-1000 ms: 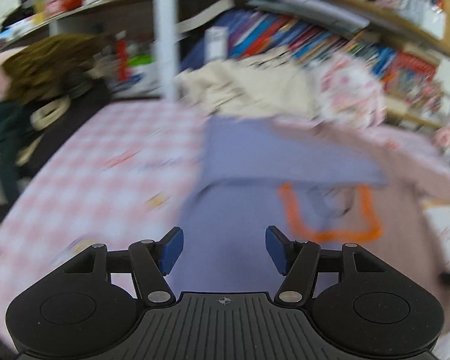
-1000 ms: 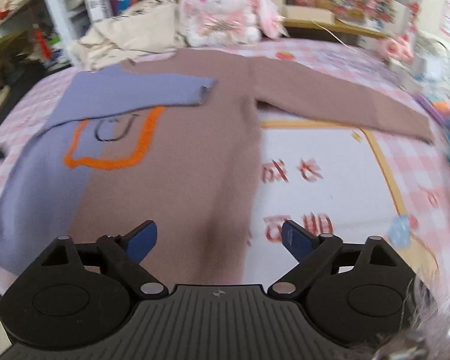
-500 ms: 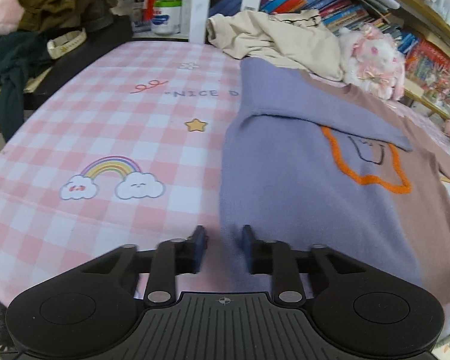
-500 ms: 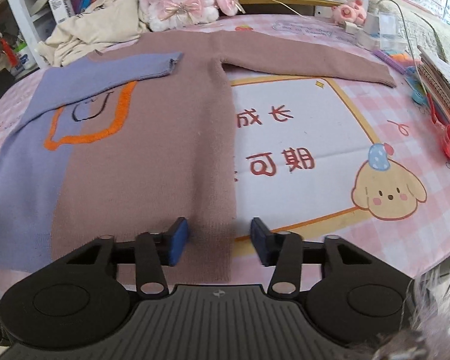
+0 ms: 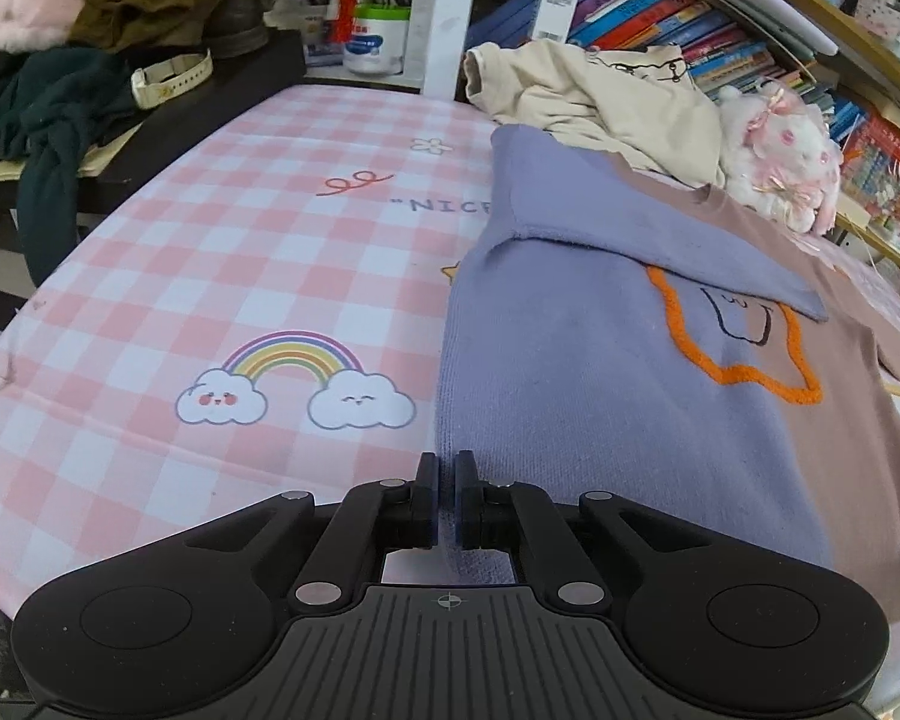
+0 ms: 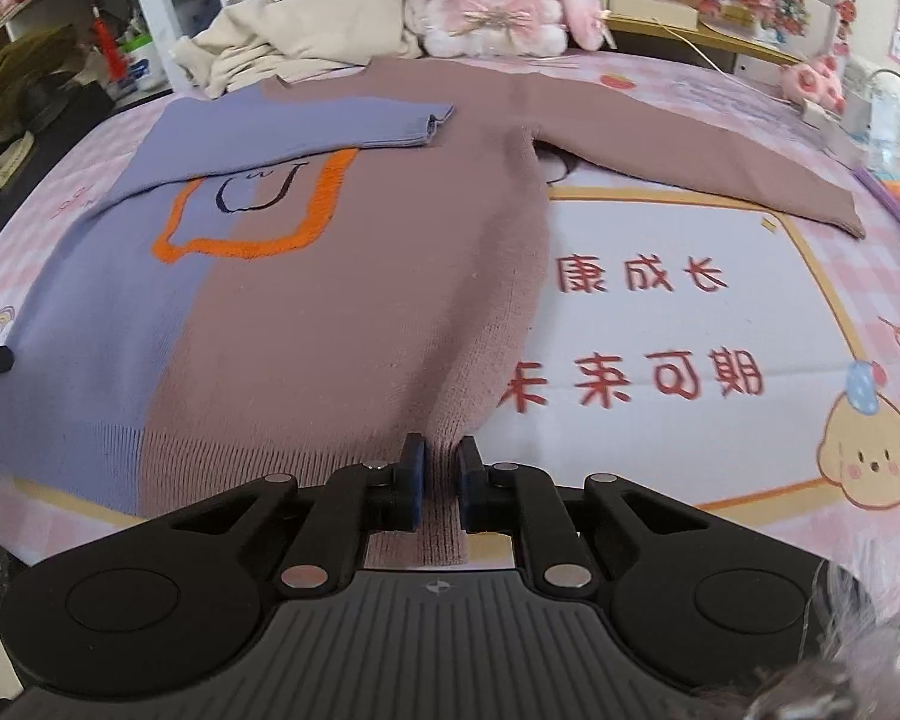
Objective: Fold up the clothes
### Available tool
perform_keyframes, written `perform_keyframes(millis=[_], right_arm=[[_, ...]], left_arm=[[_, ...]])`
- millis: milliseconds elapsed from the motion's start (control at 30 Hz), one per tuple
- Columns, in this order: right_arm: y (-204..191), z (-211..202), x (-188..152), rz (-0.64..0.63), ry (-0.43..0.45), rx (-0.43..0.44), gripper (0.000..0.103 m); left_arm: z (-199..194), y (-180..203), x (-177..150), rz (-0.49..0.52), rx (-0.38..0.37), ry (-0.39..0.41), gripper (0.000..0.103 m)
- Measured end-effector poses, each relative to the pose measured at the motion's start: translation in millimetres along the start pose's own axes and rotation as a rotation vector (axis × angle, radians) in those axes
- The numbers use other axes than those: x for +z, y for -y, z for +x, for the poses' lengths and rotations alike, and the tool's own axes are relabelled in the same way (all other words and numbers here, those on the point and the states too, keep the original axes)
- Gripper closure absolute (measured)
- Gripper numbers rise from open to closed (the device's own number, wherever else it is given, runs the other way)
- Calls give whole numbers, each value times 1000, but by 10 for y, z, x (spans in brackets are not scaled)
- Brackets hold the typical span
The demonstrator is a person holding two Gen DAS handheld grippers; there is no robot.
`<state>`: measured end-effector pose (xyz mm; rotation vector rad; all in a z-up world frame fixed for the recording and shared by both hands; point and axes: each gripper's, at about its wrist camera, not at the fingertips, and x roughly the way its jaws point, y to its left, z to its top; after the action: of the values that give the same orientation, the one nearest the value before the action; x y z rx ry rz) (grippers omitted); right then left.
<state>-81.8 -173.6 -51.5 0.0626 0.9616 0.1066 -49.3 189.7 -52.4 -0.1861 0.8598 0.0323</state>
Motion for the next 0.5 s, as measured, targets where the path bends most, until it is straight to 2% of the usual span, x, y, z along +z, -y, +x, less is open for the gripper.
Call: perform_keyframes(millis=[233, 400, 500], right_arm=[[-21, -12, -15, 12, -6, 10, 92], [-25, -20, -26, 20, -6, 6, 92], [-21, -28, -41, 30, -5, 4, 92]], left_arm=[[36, -14, 37, 24, 4, 3, 99], [19, -117, 45, -31, -31, -8, 99], [2, -116, 37, -18, -36, -14, 99]])
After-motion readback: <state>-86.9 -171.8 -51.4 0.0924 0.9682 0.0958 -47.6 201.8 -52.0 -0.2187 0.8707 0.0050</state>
